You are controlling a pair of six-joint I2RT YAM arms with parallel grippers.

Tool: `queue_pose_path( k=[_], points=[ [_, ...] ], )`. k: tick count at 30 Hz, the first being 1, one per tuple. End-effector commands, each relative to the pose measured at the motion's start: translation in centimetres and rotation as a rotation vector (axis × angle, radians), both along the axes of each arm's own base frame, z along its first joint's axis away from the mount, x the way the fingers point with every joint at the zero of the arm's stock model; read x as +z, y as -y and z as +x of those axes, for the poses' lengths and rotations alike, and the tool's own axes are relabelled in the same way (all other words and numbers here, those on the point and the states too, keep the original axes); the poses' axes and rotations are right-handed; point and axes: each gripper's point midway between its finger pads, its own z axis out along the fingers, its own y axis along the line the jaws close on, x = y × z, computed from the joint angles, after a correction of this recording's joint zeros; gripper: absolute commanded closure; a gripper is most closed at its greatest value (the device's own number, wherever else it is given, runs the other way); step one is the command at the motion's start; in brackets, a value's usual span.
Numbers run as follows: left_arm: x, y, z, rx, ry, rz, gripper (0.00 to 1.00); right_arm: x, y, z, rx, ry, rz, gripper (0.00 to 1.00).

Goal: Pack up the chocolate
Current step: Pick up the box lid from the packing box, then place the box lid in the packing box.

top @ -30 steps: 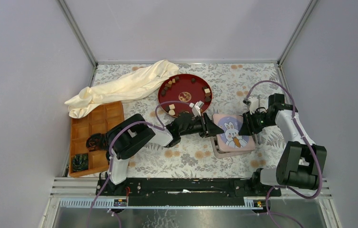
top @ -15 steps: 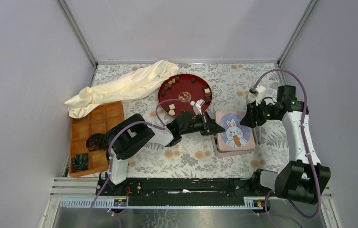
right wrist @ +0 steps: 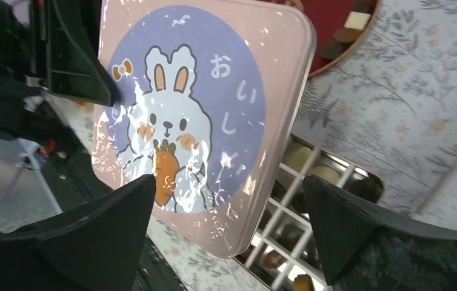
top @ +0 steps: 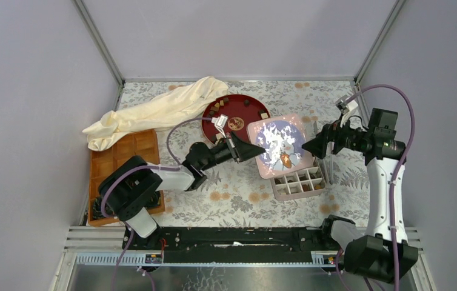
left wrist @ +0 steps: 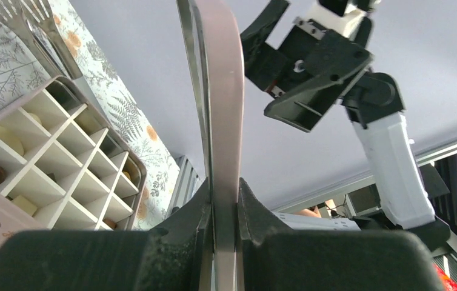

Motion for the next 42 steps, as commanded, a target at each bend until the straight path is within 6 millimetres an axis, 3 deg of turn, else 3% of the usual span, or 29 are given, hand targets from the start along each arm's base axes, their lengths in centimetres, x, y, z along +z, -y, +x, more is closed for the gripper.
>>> queue_pose_path(
  k=[1,7,12,14,19,24,27,33,37,42],
  points=[
    [3.7,-2.3,-1.9,-0.020,0.132,-0.134,1.00,1.9,-2.0,-0.3,0.099,-0.046,0.269,0.00],
    [4.9,-2.8,-3.3,-0.081,0.183,-0.201,1.00,1.7,-3.4,-1.7,0.211,-0.120,0.453,0.00],
    [5.5,-2.5,-3.2,-0.090,0.217,-0.208,1.00,1.0,-3.3,-1.1,0.192,-0.180,0.481,0.05],
    [5.6,-2.3,-3.0,-0.093,0.215,-0.209,1.00,1.3,-3.4,-1.1,0.202,-0.205,0.509,0.21],
    [4.8,-1.5,-2.1,-0.093,0.181,-0.204,1.00,1.9,-3.5,-1.3,0.233,-0.263,0.575,0.73],
    [3.8,-1.7,-1.0,-0.042,0.157,-0.191,0.79,3.5,-3.0,-1.4,0.273,-0.276,0.622,0.94],
    [2.5,-3.4,0.0,0.053,0.143,-0.163,0.60,3.8,-2.2,-1.0,0.233,-0.270,0.628,0.99],
    [-1.6,-7.9,1.2,0.253,0.105,-0.011,0.39,2.1,-0.8,0.1,0.107,-0.282,0.612,1.00],
    [-4.5,-9.4,0.5,0.293,0.132,0.158,0.30,-1.1,0.0,0.6,0.005,-0.287,0.450,1.00],
    [-6.3,-10.0,-0.9,0.251,0.171,0.288,0.26,-3.7,0.2,-1.3,0.080,-0.427,0.382,1.00]
  ],
)
